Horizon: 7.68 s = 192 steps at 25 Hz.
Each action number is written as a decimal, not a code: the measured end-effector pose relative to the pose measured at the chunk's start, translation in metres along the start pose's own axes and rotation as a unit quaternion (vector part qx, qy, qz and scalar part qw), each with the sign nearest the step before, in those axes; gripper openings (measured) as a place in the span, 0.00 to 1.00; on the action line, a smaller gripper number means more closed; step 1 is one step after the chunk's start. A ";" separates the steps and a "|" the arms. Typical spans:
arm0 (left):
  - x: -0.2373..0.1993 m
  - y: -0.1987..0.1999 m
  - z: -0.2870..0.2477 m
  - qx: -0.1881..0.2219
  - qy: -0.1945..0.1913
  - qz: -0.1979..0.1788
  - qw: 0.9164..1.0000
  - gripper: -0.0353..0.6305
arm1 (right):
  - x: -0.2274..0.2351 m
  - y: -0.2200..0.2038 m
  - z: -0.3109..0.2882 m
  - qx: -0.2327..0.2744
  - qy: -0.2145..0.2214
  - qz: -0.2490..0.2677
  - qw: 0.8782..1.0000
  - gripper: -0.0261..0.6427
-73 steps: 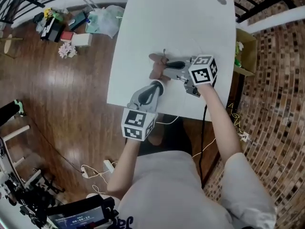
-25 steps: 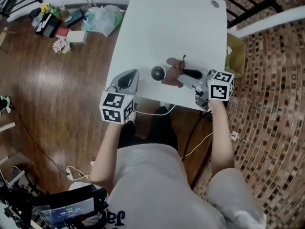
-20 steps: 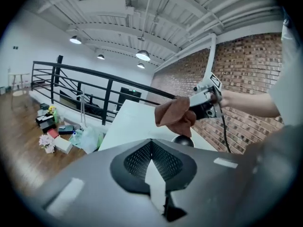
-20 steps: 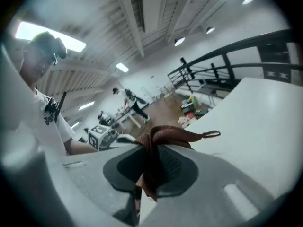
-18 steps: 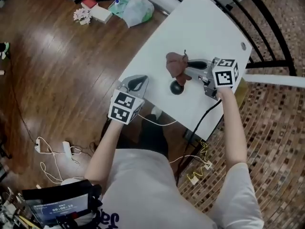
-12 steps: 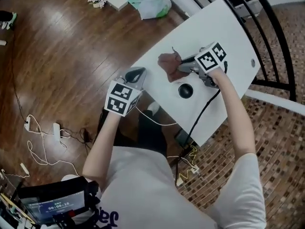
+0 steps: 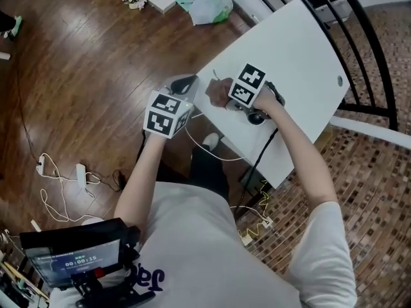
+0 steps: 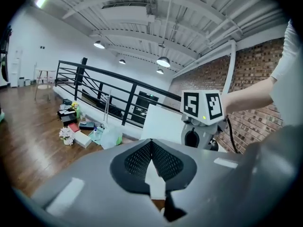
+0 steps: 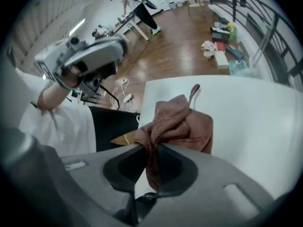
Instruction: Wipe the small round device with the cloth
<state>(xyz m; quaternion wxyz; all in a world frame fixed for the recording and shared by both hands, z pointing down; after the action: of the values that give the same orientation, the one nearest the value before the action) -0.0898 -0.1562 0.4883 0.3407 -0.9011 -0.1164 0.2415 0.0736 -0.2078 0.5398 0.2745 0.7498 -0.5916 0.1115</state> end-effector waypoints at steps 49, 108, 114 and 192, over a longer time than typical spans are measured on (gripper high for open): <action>-0.002 -0.004 0.017 -0.020 -0.057 -0.034 0.998 0.08 | 0.056 -0.065 0.058 0.070 -0.057 -0.203 0.975 0.10; 0.018 -0.011 0.037 -0.021 -0.082 -0.072 0.994 0.08 | -0.098 -0.160 -0.025 0.085 -0.181 -0.212 0.957 0.10; 0.016 -0.011 0.041 -0.023 -0.072 -0.086 0.993 0.08 | -0.053 -0.168 0.059 0.179 -0.217 -0.259 0.924 0.10; 0.056 0.003 0.046 -0.012 -0.145 -0.178 0.973 0.08 | -0.110 -0.170 0.054 0.481 -0.115 -0.297 0.817 0.10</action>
<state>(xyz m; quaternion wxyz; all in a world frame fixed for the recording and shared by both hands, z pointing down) -0.0655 -0.1120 0.4363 0.3469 -0.8254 -0.3259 0.3035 0.1957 -0.1211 0.3936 -0.1707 0.9330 -0.2389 0.2080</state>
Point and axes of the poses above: the fingertips, and each gripper's own axes: z backward along the fingers, x to its right, y out of its top, the point moved 8 cm from there along z, backward along the fingers, and after that the axes turned 15 degrees about -x, right-handed, at the moved point
